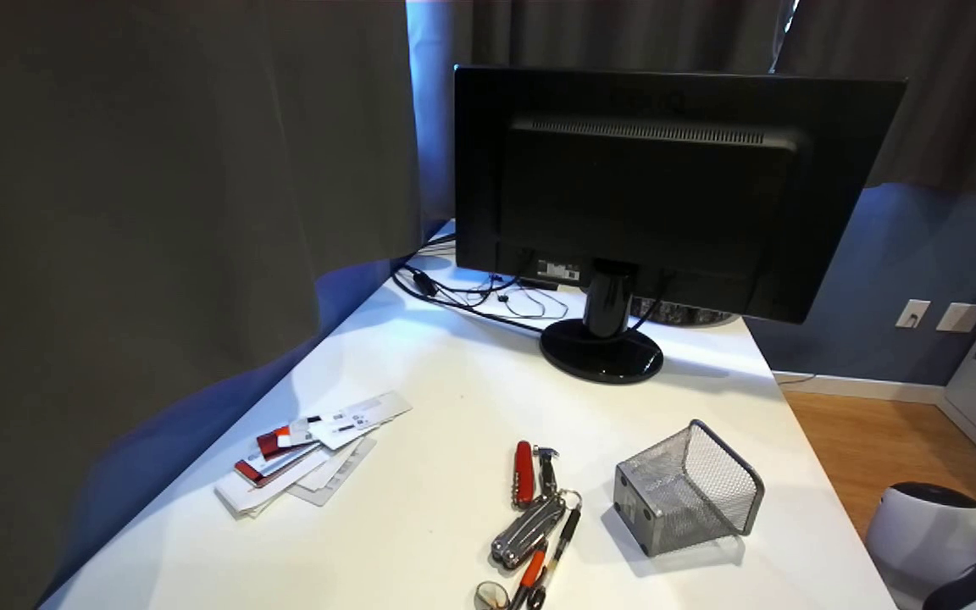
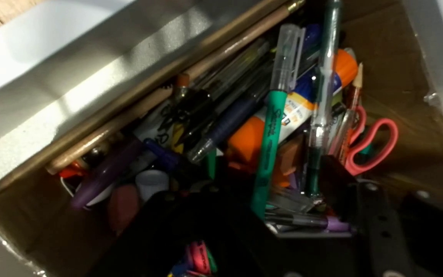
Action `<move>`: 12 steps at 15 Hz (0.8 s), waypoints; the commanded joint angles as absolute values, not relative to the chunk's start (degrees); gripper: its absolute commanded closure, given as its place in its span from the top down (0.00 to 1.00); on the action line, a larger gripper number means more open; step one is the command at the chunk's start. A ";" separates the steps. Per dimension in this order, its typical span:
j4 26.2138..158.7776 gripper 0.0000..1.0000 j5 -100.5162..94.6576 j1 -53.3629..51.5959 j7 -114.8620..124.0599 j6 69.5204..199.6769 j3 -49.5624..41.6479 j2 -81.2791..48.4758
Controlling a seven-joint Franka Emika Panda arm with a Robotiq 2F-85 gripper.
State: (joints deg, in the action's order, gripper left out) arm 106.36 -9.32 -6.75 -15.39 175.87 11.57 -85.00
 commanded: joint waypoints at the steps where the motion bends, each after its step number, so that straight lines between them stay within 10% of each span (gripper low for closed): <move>1: 106.54 0.30 -10.16 -6.37 -14.61 176.36 12.29 -85.15; 6: 107.21 0.00 -9.77 -5.59 -14.30 177.49 13.14 -85.15; 12: 106.84 0.00 -9.61 -5.98 -13.67 176.67 13.06 -85.14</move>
State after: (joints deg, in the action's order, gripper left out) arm 106.35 -9.30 -6.55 -14.73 175.97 12.53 -85.00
